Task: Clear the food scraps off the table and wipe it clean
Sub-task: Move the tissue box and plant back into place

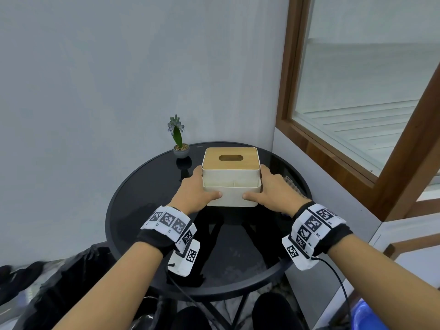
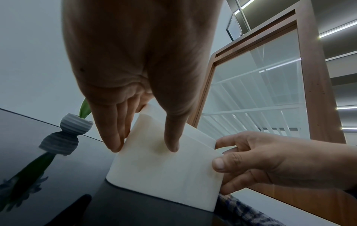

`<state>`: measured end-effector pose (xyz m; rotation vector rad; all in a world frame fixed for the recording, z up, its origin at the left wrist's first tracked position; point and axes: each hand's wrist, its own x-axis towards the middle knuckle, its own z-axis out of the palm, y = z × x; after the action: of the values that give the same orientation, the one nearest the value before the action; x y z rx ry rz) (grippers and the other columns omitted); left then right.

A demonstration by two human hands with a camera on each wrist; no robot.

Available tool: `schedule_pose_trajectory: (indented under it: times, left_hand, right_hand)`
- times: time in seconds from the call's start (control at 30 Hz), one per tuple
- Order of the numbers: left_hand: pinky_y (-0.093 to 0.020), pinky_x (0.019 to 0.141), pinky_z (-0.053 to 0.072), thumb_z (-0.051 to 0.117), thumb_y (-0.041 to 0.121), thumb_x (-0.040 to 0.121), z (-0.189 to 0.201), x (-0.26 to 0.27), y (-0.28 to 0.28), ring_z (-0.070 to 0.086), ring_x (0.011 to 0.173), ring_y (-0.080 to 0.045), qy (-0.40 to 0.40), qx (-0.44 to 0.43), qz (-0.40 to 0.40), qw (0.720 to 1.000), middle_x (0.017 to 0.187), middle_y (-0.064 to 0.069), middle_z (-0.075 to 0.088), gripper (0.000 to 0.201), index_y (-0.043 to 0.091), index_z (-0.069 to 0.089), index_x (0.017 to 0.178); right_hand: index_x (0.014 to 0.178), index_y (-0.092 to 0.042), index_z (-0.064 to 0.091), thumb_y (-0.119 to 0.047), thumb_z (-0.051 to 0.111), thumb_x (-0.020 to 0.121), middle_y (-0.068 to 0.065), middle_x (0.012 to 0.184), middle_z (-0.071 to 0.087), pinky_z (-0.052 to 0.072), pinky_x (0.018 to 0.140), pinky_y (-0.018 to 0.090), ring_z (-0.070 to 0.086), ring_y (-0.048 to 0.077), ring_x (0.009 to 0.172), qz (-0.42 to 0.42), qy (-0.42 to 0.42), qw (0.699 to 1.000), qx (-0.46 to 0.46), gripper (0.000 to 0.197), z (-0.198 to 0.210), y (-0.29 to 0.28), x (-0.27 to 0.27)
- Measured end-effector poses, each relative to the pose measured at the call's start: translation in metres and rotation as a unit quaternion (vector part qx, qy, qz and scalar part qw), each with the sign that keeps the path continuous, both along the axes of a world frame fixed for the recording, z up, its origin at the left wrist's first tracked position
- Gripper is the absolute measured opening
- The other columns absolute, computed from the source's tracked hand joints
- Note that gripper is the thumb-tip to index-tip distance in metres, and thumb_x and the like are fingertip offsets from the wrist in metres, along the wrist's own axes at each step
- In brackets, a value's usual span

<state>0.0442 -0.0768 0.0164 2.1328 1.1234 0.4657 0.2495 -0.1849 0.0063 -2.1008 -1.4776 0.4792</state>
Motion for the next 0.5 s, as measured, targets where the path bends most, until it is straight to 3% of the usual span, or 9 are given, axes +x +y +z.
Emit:
schedule_pose_trajectory:
  times: [0.2, 0.37, 0.5]
  left_hand:
    - [-0.027, 0.083, 0.043, 0.075, 0.030, 0.083, 0.0011, 0.0006, -0.0011, 0.058, 0.113, -0.023, 0.015, 0.006, 0.006, 1.000, 0.133, -0.008, 0.057, 0.076, 0.018, 0.031, 0.144]
    - [-0.026, 0.078, 0.043, 0.075, 0.029, 0.082, 0.0003, -0.0014, 0.0005, 0.056, 0.099, -0.017, 0.025, 0.007, 0.007, 1.000, 0.130, -0.007, 0.059, 0.074, 0.019, 0.032, 0.142]
    - [-0.016, 0.064, 0.038, 0.074, 0.027, 0.082, -0.0019, -0.0022, 0.0013, 0.056, 0.096, -0.016, 0.027, 0.009, 0.007, 1.000, 0.127, -0.007, 0.060, 0.072, 0.019, 0.032, 0.141]
  right_hand:
    - [0.143, -0.020, 0.022, -0.045, 0.072, 0.078, 0.010, 0.132, 0.052, 0.052, 0.089, 0.036, 0.059, 0.026, 0.110, -0.001, -0.008, 1.000, 0.008, 0.086, -0.0050, 0.0009, 0.0007]
    - [0.140, -0.020, 0.026, -0.043, 0.072, 0.079, 0.009, 0.131, 0.051, 0.052, 0.086, 0.034, 0.059, 0.025, 0.110, -0.002, -0.018, 1.000, 0.005, 0.080, -0.0061, 0.0003, 0.0022]
    - [0.139, -0.020, 0.026, -0.043, 0.071, 0.079, 0.009, 0.131, 0.051, 0.053, 0.084, 0.033, 0.059, 0.025, 0.109, -0.001, -0.020, 1.000, 0.005, 0.078, -0.0056, 0.0011, 0.0025]
